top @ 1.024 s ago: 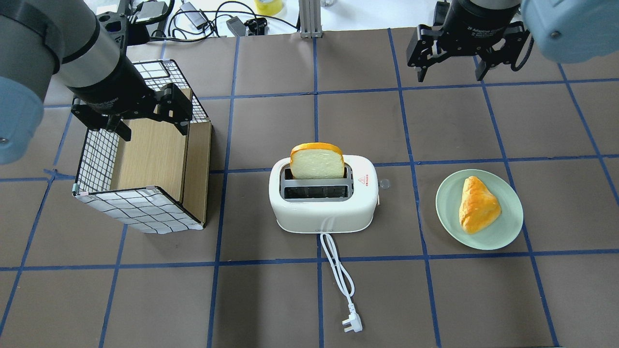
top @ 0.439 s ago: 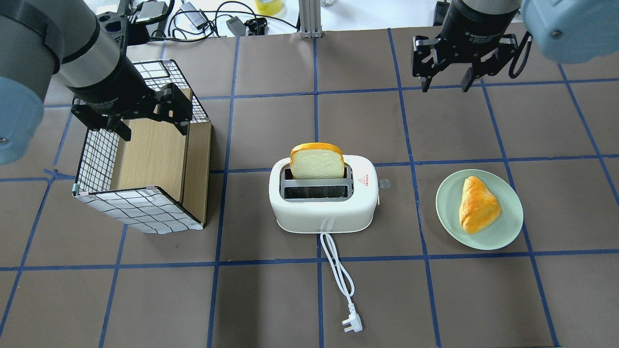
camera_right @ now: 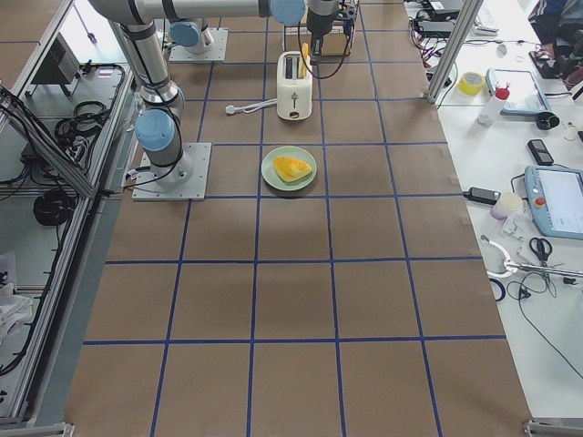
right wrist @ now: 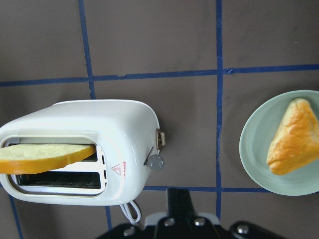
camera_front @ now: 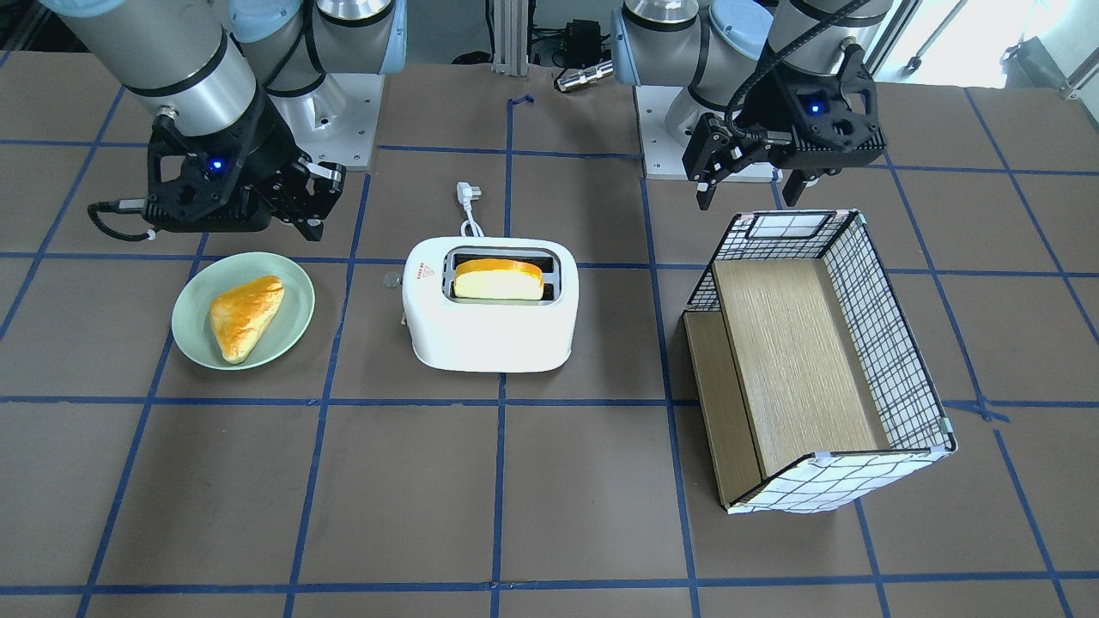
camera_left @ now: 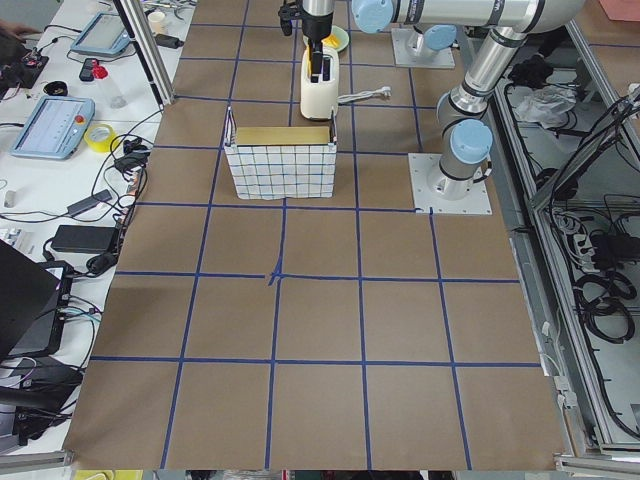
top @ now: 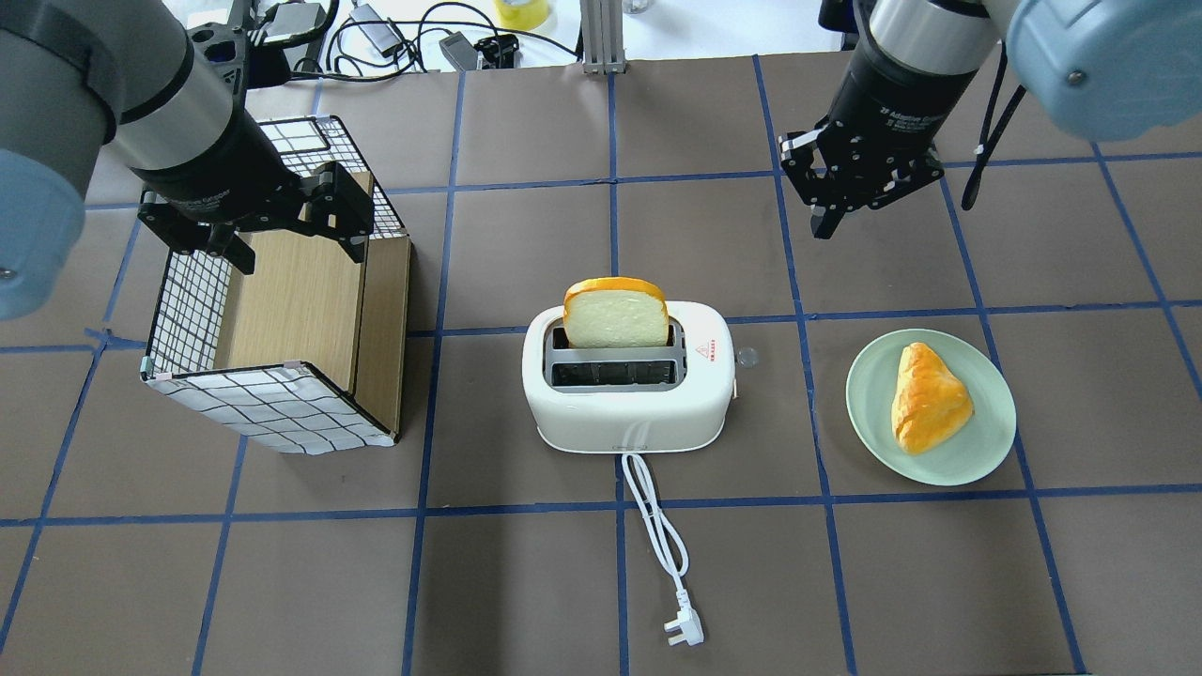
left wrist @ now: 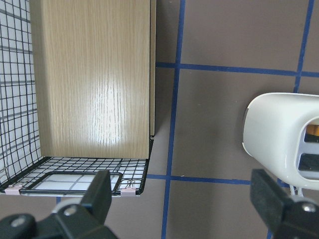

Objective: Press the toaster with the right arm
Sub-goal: 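Move the right gripper down toward the toaster's lever side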

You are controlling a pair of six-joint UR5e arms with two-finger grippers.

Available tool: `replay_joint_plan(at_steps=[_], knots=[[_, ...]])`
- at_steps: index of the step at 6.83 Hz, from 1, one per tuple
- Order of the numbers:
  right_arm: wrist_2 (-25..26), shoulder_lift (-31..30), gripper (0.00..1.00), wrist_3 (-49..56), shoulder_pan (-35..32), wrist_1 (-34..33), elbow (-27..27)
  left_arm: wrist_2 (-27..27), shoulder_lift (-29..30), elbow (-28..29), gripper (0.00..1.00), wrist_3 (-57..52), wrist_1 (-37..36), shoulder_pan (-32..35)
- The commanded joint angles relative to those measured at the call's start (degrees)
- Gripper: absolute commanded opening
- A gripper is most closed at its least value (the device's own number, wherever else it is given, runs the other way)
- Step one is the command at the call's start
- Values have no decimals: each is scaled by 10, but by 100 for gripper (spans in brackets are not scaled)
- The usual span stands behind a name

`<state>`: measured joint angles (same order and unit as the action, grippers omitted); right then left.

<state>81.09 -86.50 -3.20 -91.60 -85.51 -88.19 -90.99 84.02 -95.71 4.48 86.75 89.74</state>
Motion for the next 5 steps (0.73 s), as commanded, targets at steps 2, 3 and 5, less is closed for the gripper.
replay_joint_plan(at_steps=[2, 3, 5], knots=[[-173, 0, 0, 47, 65, 17, -98, 0, 0, 0, 100, 0, 0, 0], [-201, 2, 0, 87, 83, 6, -136, 0, 0, 0, 100, 0, 0, 0], [-265, 19, 0, 119, 99, -39, -188, -1, 0, 0, 100, 0, 0, 0]])
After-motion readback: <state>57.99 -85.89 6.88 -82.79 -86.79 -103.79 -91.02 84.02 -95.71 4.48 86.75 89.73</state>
